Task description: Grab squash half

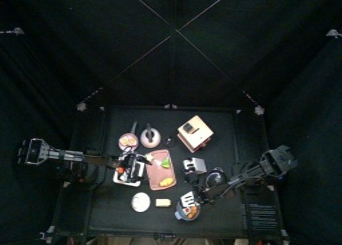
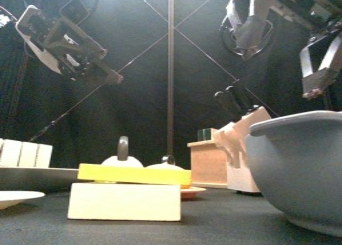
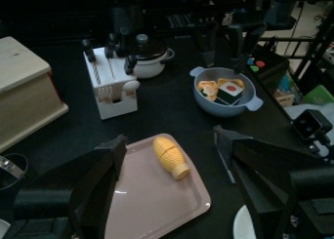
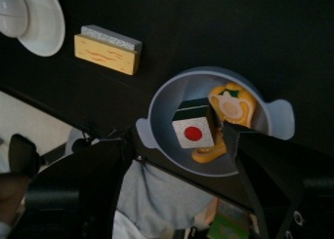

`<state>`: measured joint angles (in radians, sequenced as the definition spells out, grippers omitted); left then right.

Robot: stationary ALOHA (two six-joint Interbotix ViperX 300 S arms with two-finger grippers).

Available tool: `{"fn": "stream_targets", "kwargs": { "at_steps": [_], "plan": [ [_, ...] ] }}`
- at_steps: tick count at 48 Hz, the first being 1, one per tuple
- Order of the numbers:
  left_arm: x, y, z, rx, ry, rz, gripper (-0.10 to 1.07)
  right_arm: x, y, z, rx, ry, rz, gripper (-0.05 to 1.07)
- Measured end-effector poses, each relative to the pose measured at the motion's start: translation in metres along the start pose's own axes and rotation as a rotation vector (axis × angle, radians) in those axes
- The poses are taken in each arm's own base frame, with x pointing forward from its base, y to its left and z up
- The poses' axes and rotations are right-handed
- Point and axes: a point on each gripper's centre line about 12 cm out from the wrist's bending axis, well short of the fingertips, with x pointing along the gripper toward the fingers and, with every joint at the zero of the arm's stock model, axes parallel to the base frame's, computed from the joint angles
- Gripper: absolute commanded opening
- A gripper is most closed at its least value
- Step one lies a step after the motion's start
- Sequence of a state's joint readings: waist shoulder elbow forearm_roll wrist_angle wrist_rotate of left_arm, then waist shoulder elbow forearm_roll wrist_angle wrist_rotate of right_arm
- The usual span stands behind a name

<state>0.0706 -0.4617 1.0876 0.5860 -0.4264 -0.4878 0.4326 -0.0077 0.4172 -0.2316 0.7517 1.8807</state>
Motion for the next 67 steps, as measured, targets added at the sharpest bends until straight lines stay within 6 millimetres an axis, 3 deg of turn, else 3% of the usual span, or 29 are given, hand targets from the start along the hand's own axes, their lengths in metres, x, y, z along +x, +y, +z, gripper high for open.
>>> {"fn": "stream_targets", "kwargs": {
  "at_steps": [35,67],
  "plan": [
    [-0.001,0.002,-0.004,-0.064,0.001,0.022,1.03,0.021,0.006,-0.015,0.057,-0.123,-0.146,1.0],
    [-0.001,0.002,-0.004,-0.071,-0.001,0.026,1.03,0.035,0.0,-0.025,0.091,-0.07,-0.18,1.0]
  ]
}}
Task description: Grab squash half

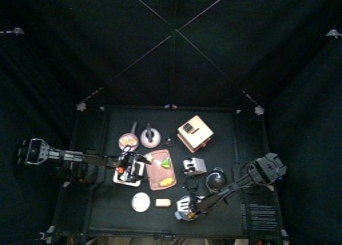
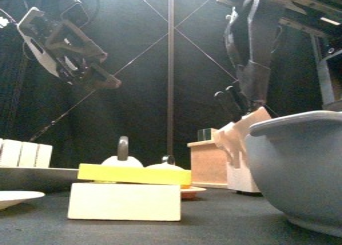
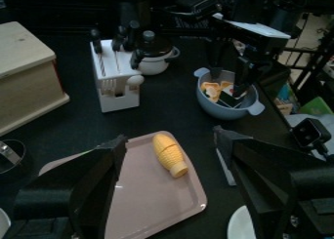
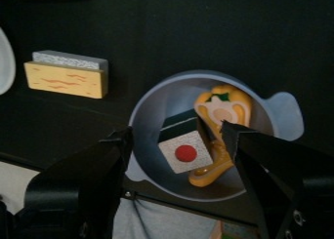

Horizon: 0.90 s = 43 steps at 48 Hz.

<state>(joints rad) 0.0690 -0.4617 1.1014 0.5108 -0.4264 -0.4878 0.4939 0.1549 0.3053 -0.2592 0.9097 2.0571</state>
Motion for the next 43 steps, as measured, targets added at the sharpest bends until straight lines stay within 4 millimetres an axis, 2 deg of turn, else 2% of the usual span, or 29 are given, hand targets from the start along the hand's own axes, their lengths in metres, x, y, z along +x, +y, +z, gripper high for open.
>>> {"fn": "stream_targets", "kwargs": {
  "at_steps": [19,43],
  "plan": [
    [0.0,0.0,-0.001,-0.002,0.001,0.001,1.03,0.014,-0.015,-0.005,0.019,0.003,-0.103,1.0],
    [-0.001,0.0,-0.002,-0.001,0.005,0.0,1.03,0.034,-0.024,-0.007,0.008,-0.015,-0.177,1.0]
  ]
}}
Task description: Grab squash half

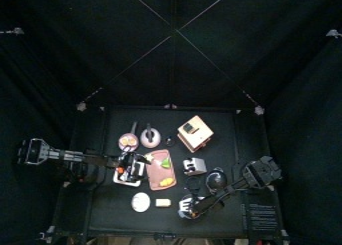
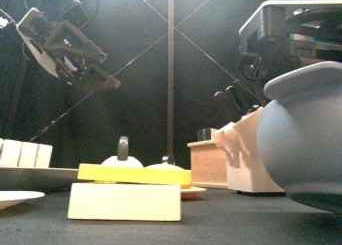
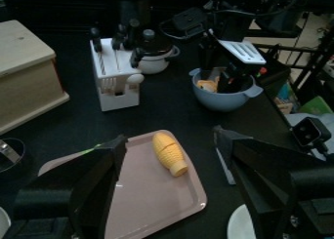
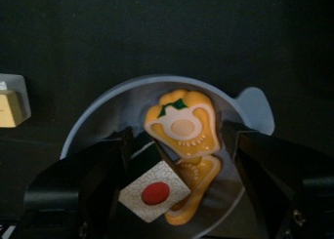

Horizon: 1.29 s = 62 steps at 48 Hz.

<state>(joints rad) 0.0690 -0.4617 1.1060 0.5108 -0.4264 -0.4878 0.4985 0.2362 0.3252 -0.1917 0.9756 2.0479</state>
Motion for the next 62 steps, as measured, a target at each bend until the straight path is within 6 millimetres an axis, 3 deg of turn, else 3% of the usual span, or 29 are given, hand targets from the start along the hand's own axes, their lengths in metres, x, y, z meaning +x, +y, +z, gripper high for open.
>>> {"fn": "stream_targets", "kwargs": {
  "at_steps": [10,29,45,62],
  "plan": [
    [0.0,0.0,0.0,-0.001,0.0,0.001,1.03,0.006,0.004,-0.002,-0.011,-0.009,-0.007,0.97],
    [0.0,0.0,0.0,0.0,0.0,0.0,1.03,0.007,0.006,-0.002,-0.018,-0.016,-0.005,0.74],
    [0.0,0.0,0.0,0.0,0.0,0.0,1.03,-0.01,0.02,0.003,-0.054,-0.059,0.058,0.74],
    [0.0,0.0,0.0,0.0,0.0,0.0,1.03,-0.028,0.014,0.006,-0.065,-0.091,0.052,0.74]
  ]
}}
